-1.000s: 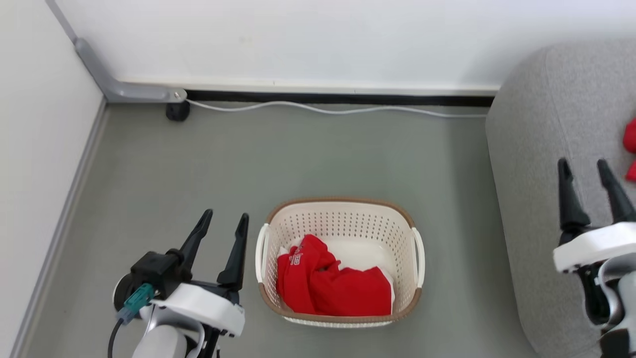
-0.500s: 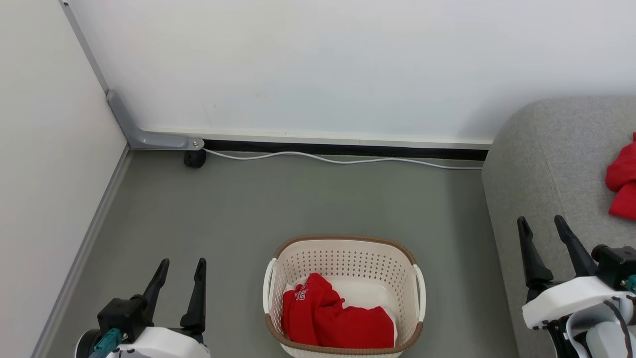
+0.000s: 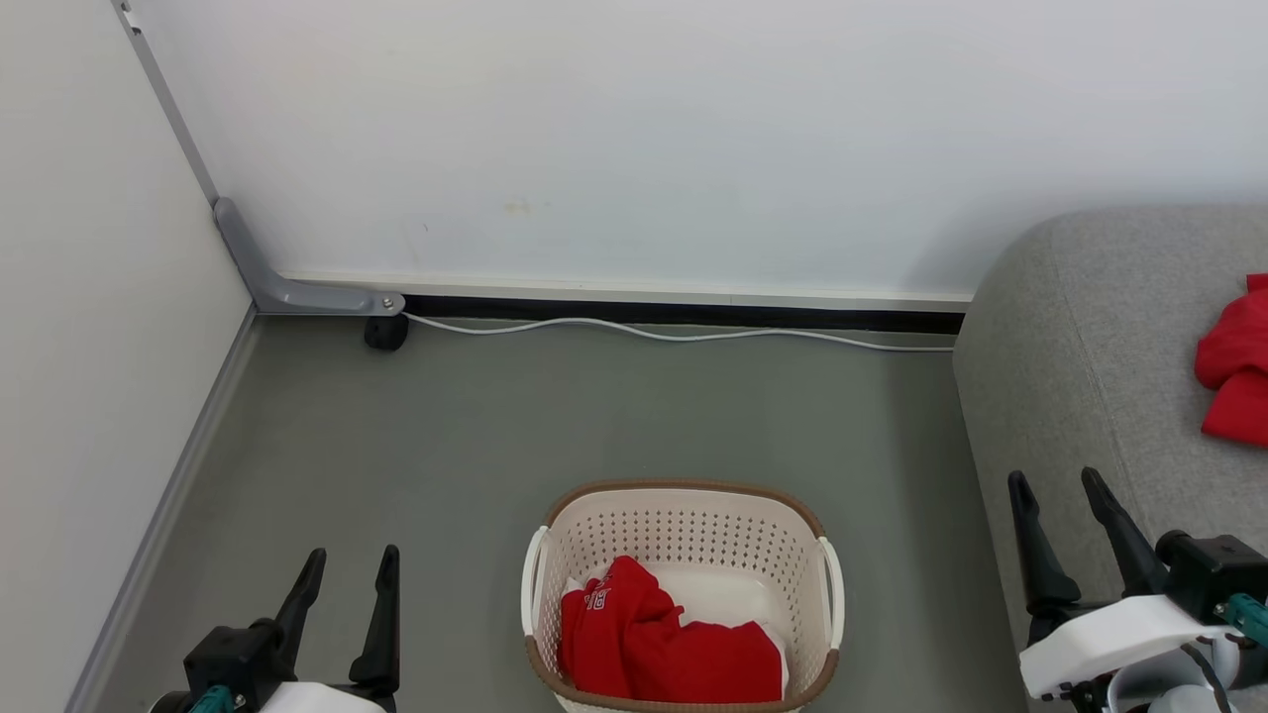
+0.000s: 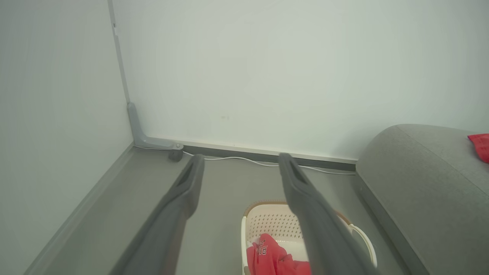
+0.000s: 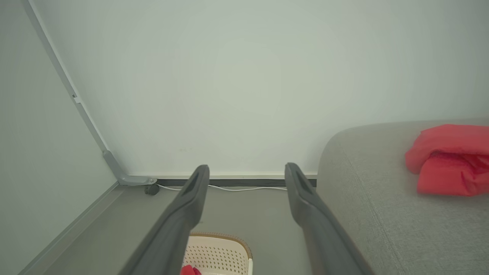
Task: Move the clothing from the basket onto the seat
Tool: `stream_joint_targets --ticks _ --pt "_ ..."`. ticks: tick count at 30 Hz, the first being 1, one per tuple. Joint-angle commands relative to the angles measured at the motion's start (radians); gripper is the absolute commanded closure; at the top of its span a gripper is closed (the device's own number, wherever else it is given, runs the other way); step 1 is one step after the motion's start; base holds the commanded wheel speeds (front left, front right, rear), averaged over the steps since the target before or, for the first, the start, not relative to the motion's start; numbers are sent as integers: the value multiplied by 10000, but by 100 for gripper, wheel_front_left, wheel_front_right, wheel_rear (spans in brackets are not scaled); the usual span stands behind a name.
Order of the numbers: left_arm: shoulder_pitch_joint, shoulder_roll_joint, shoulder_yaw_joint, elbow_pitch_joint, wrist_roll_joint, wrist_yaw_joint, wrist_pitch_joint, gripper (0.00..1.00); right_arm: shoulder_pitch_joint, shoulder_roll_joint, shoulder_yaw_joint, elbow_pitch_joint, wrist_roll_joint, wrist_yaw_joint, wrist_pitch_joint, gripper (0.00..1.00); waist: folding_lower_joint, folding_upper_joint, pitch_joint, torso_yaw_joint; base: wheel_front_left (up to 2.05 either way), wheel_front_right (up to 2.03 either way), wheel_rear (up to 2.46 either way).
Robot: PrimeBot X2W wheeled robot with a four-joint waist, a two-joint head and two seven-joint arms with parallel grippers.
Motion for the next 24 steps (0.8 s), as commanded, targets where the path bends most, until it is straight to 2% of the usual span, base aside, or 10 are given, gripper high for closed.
stream_joint_targets --ticks 1,15,24 --pt "-204 59 304 -289 -35 -2 -61 0 -119 -81 130 -323 -84 40 -61 0 0 -1 17 -23 0 0 0" --pt "-198 57 -225 -169 -229 59 -61 0 -325 -96 43 -495 -19 40 -61 0 0 -1 323 -187 0 0 0" --pt "-853 57 -1223 -62 -640 414 -61 0 -1188 -398 147 -1106 167 40 -61 0 0 -1 1798 -470 0 0 0"
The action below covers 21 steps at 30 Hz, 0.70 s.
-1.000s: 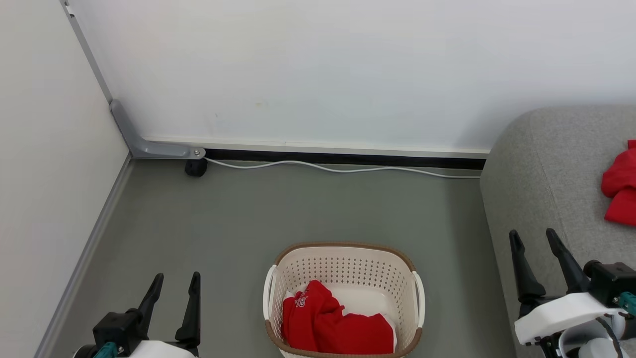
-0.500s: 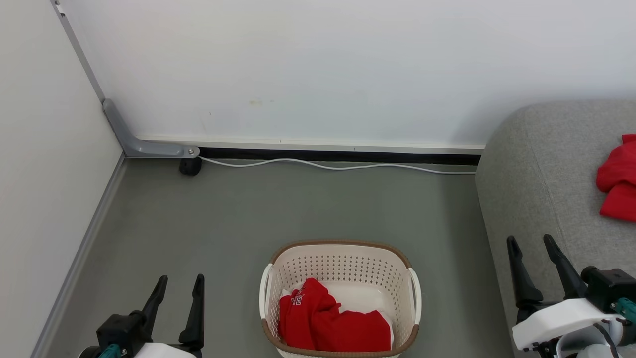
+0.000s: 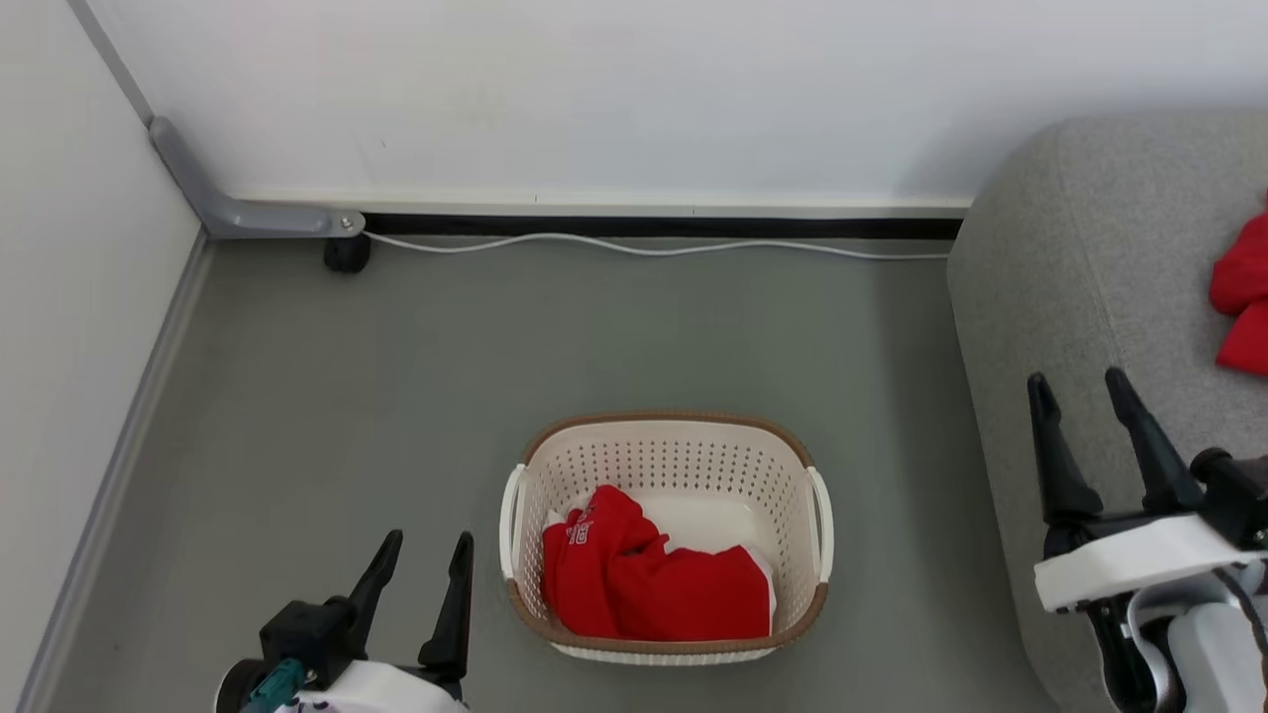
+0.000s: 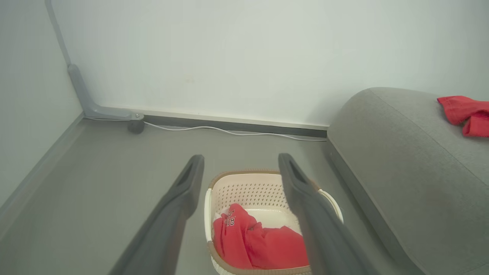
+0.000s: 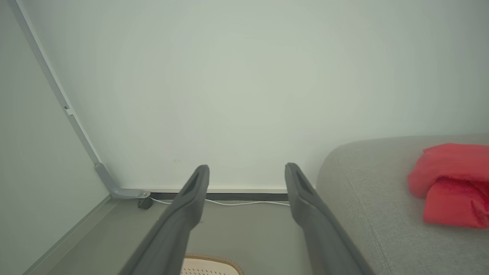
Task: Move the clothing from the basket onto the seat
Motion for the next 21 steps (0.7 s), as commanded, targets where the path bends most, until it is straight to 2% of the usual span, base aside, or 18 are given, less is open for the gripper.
stream_joint_targets --ticks 1,10,21 --pt "-715 51 96 -180 -114 179 -61 0 -512 -250 232 -419 137 40 -61 0 0 0 776 -179 0 0 0" --pt "-2117 51 -1028 240 -448 559 -61 0 -1704 -635 398 -1002 422 40 -61 0 0 0 2748 -502 0 0 0" --pt "-4590 51 -2362 1508 -756 910 -61 0 -3333 -877 827 -1752 752 40 -61 0 0 0 5189 -1208 0 0 0"
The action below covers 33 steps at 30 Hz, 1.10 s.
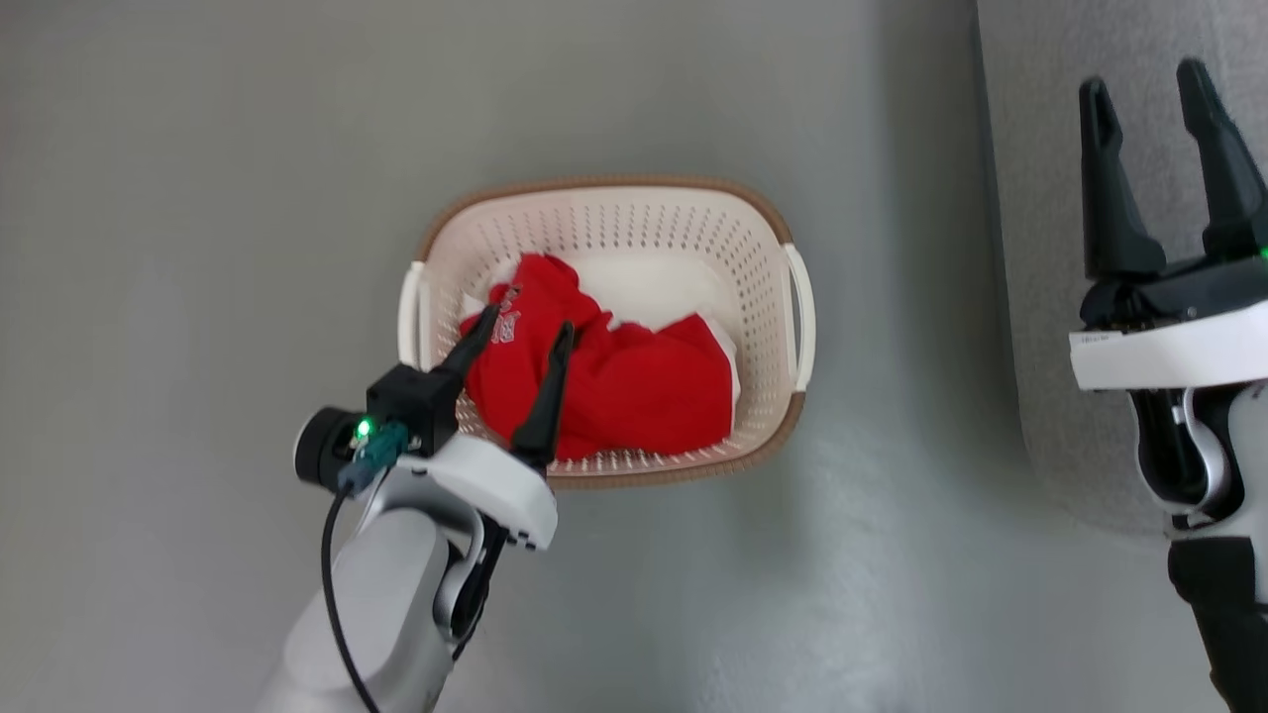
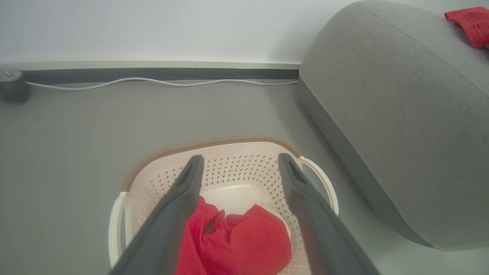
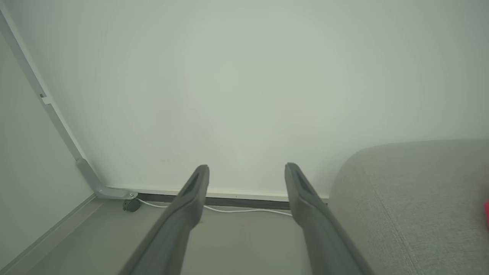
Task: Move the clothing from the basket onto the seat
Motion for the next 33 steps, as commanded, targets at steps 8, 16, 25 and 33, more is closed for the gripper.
stream_joint_targets --ticks 8,16,25,33 --pt "-1944 87 -440 1577 -53 138 -61 0 -924 -14 537 -796 164 40 -59 0 0 0 1991 -912 0 0 0" --pt "-3750 87 -1128 4064 -80 241 -61 0 -1310 128 707 -1076 250 40 -59 0 0 0 2808 -1353 0 0 0" --pt "-5390 87 -1765 6482 -207 631 483 0 -1509 338 862 -1196 298 40 -59 0 0 0 3412 -1714 0 0 0" --pt "-6182 93 -2225 7277 75 1301 1404 0 -1604 550 923 -1272 309 40 -59 0 0 0 3764 -1882 0 0 0"
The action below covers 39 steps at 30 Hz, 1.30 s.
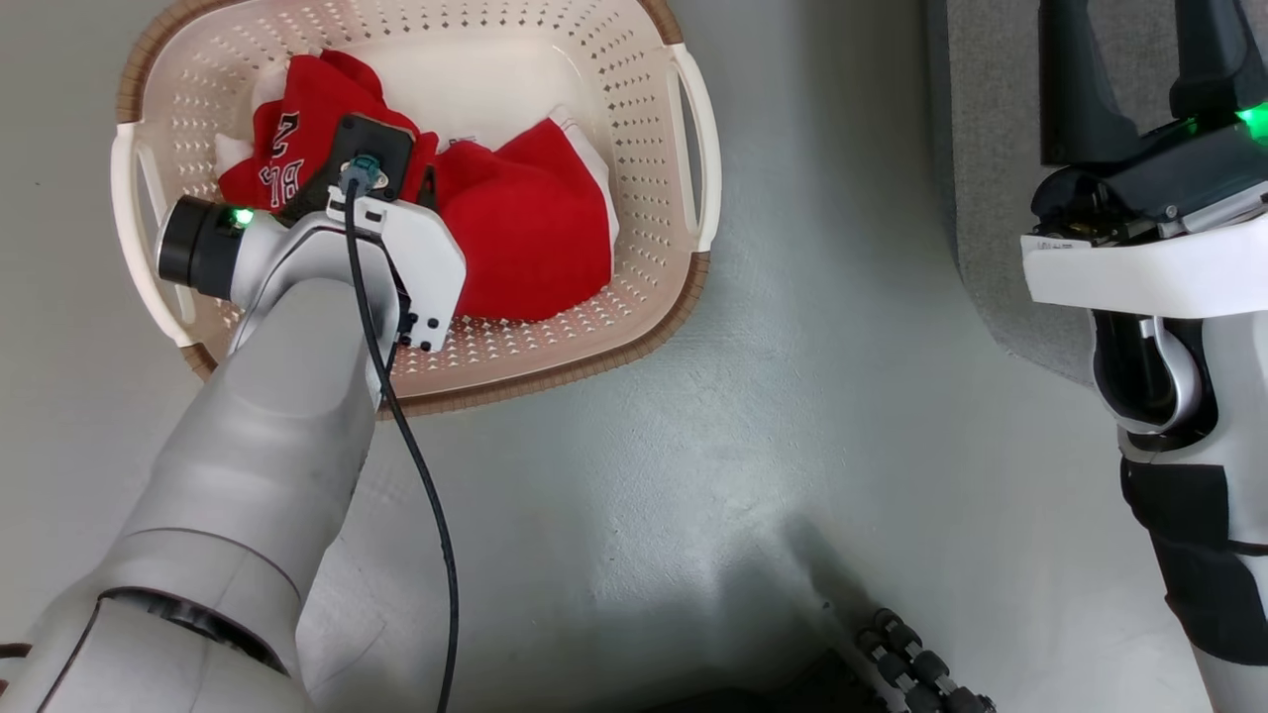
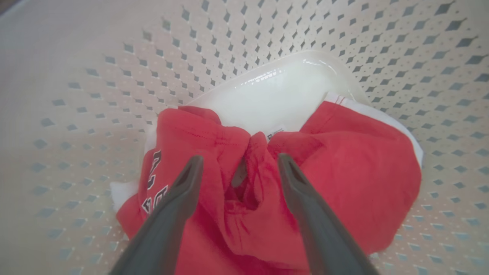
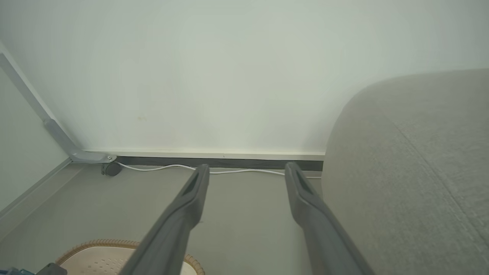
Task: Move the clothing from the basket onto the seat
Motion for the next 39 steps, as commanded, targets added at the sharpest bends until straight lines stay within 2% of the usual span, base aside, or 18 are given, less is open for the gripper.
stream_joint_targets --ticks 1,13,21,22,23,30,39 --pt "-63 141 17 1 127 152 167 0 176 20 145 -304 94 40 -59 0 0 -1 82 -63 0 0 0" --pt "-351 479 -628 193 593 731 1572 0 38 266 241 -476 214 40 -59 0 0 -1 433 -426 0 0 0" --pt "-460 725 -968 209 785 824 2042 0 65 397 157 -548 270 40 -59 0 0 -1 578 -647 0 0 0" --pt "-467 752 -970 210 767 814 2071 20 64 412 127 -545 278 40 -59 0 0 -1 590 -662 0 0 0" --pt "-469 806 -1017 211 765 746 2098 100 50 439 88 -530 288 40 -59 0 0 -1 595 -684 0 0 0" --pt "-372 900 -1051 214 623 503 1884 100 4 491 2 -455 300 40 -59 0 0 -1 377 -667 0 0 0" --pt "81 657 -1070 215 351 45 870 100 225 411 -200 -158 262 40 -59 0 0 -1 -578 -391 0 0 0"
